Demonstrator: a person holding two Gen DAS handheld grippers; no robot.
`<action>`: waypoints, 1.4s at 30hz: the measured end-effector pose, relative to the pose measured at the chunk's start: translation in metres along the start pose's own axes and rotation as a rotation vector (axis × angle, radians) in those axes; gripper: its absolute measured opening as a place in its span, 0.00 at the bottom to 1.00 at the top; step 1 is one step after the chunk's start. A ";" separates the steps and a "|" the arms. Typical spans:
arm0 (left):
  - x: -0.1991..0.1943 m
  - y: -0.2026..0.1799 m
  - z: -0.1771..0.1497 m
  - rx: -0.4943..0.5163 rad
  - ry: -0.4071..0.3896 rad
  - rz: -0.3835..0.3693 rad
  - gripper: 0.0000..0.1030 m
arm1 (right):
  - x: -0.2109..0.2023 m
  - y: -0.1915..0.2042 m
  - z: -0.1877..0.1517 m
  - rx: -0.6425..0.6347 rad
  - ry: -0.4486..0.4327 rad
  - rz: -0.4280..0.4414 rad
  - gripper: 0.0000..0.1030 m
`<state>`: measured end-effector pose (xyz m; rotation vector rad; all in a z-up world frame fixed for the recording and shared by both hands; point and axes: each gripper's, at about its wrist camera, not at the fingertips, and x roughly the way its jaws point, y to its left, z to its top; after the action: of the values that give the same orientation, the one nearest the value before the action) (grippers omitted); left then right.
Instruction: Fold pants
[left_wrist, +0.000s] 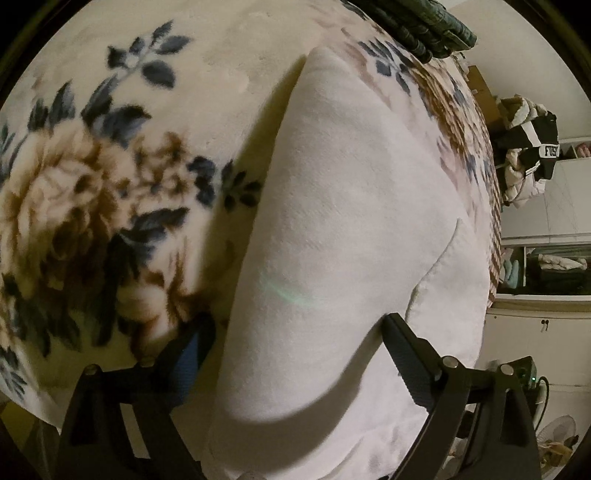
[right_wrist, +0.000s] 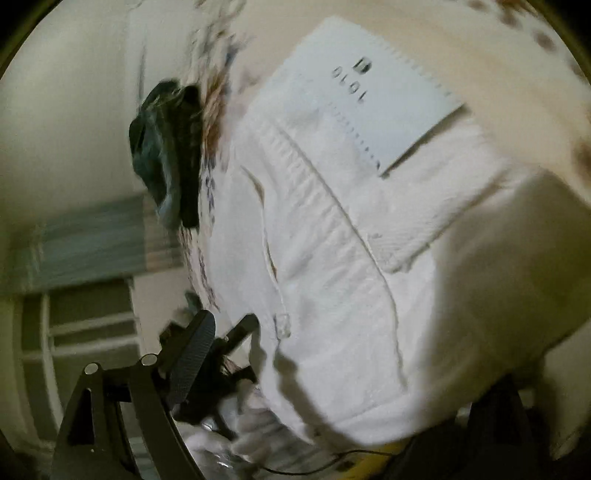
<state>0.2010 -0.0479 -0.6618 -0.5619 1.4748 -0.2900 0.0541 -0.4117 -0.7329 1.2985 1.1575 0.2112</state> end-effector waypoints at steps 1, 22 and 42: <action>0.000 0.001 0.000 0.001 0.000 -0.002 0.90 | 0.005 -0.003 0.000 -0.026 0.010 -0.067 0.88; -0.119 -0.065 -0.001 0.123 -0.123 -0.055 0.20 | -0.033 0.104 -0.029 -0.150 -0.091 -0.147 0.27; -0.226 -0.107 0.307 0.151 -0.322 -0.150 0.20 | 0.072 0.423 0.121 -0.372 -0.234 -0.078 0.27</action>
<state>0.4982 0.0329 -0.4132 -0.5693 1.0921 -0.4048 0.3735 -0.2973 -0.4441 0.9210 0.9152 0.2004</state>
